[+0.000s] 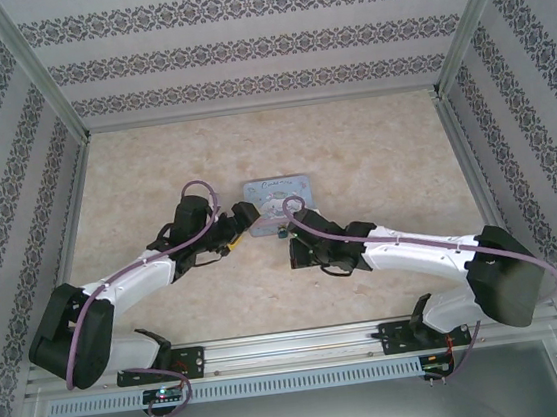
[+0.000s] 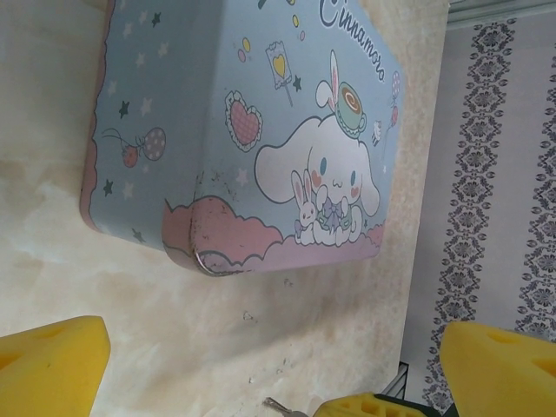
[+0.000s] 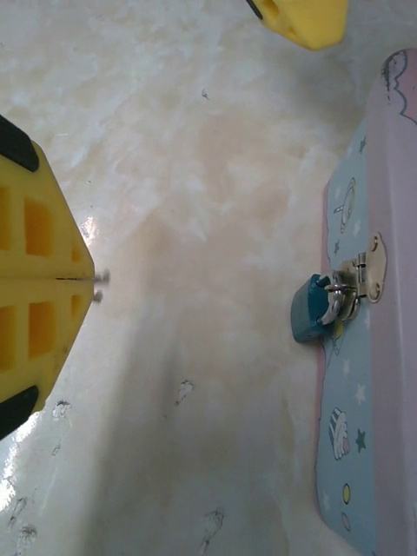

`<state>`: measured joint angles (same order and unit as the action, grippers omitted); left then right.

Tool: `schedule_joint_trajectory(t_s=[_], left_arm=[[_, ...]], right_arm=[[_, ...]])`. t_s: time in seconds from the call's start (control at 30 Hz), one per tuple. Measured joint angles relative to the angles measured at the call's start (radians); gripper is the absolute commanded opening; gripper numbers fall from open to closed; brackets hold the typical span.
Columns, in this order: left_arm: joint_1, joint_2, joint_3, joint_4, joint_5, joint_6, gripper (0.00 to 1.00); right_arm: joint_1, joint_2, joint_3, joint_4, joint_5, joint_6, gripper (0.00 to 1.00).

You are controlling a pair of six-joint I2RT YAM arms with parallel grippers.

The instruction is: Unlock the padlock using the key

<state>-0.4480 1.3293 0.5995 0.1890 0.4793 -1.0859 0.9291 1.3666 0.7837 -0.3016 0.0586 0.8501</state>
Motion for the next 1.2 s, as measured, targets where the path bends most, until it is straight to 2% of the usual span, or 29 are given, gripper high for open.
schedule_joint_trajectory(t_s=[0.3,0.5,0.57,0.63,0.7,0.77,1.0,1.2], left_arm=[[-0.005,0.002,0.0,0.0,-0.018,0.0,0.99],[-0.018,0.027,0.006,-0.001,-0.02,0.0,0.99],[-0.018,0.031,0.01,-0.002,-0.021,0.0,0.99],[-0.018,0.031,0.014,-0.001,-0.02,0.0,0.99],[-0.018,0.031,0.014,-0.002,-0.021,0.0,0.99],[-0.018,0.031,0.014,-0.002,-0.024,0.0,0.99],[-0.018,0.036,0.014,-0.001,-0.03,0.0,0.99],[-0.018,0.037,0.024,-0.018,-0.047,0.008,1.0]], right_arm=[[0.018,0.02,-0.029,0.011,-0.025,0.025,0.0],[0.018,0.193,-0.027,0.045,-0.025,0.026,0.0],[0.018,0.214,-0.007,0.057,-0.024,0.023,0.09],[0.018,0.223,0.004,0.072,-0.022,0.022,0.29],[0.018,0.222,0.004,0.068,-0.021,0.02,0.43],[0.018,0.219,0.003,0.066,-0.018,0.014,0.52],[0.022,0.154,-0.003,0.043,0.001,0.018,0.64],[0.069,0.171,0.025,-0.023,0.027,0.019,0.65]])
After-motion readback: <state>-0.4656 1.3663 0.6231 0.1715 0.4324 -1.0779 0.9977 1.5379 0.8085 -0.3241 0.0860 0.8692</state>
